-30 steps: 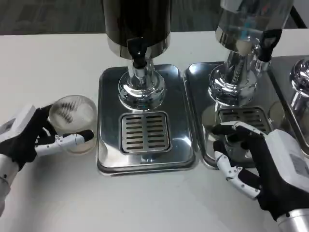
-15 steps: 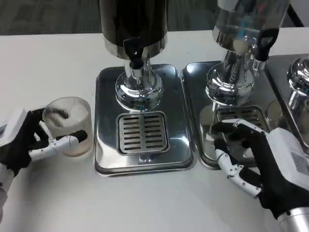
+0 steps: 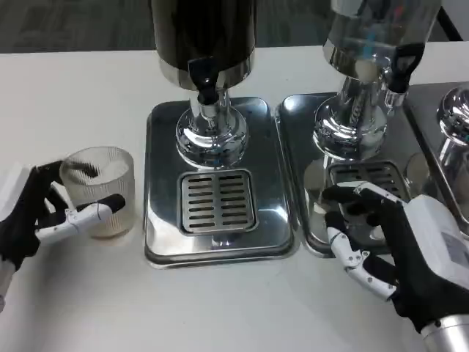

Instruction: Grasp the cup under the faucet to collect the drink, then remove the cup.

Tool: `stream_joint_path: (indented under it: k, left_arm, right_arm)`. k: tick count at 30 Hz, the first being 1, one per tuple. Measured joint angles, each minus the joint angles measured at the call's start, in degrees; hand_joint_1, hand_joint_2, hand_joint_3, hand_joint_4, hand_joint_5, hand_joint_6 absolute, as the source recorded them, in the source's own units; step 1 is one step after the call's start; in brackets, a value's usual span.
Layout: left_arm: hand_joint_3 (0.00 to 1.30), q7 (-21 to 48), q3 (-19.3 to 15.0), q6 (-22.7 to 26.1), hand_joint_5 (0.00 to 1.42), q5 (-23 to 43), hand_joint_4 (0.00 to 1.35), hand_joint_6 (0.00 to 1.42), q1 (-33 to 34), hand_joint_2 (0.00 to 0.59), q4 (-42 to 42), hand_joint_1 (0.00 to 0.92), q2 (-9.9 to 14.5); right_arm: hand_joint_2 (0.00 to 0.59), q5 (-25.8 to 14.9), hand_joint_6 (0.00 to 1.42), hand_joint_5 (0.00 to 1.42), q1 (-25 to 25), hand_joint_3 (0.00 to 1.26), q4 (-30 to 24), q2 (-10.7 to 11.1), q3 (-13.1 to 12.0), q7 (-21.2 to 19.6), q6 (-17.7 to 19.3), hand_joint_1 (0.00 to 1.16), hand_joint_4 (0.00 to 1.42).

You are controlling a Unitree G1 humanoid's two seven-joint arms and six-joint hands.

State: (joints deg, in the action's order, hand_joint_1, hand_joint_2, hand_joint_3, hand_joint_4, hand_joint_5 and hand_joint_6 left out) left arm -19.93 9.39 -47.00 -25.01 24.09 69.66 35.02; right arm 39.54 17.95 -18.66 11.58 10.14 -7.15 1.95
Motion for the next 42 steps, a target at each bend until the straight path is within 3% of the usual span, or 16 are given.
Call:
stream_joint_path:
  k: [10,19,28,42]
  left_arm:
    - [0.50,0.0,-1.5,-4.4,0.90,0.0,0.62,1.16,0.0,0.147,-3.4,0.369,0.1]
    - [0.50,0.0,-1.2,-4.9,0.90,-0.5,0.62,1.15,1.7,0.147,-4.1,0.369,-1.2]
    - [0.50,0.3,2.6,-4.1,0.90,-3.5,0.62,1.15,5.5,0.147,-3.7,0.369,-4.5]
    - [0.49,0.9,5.9,-0.3,0.88,-6.1,0.60,1.12,8.5,0.147,-1.0,0.360,-6.7]
  right_arm:
    - [0.434,-0.3,0.46,0.40,-0.3,0.42,0.1,0.0,0.0,0.0,0.0,0.45,0.36]
    - [0.434,-0.3,0.47,0.40,0.0,0.42,0.1,-0.2,0.1,-0.5,0.0,0.45,0.36]
    - [0.434,0.0,0.47,0.40,0.9,0.42,-0.4,-0.8,0.1,-1.2,0.0,0.45,0.36]
    - [0.443,1.3,0.47,0.40,2.7,0.42,-2.4,-2.1,0.0,-1.4,-0.2,0.44,0.36]
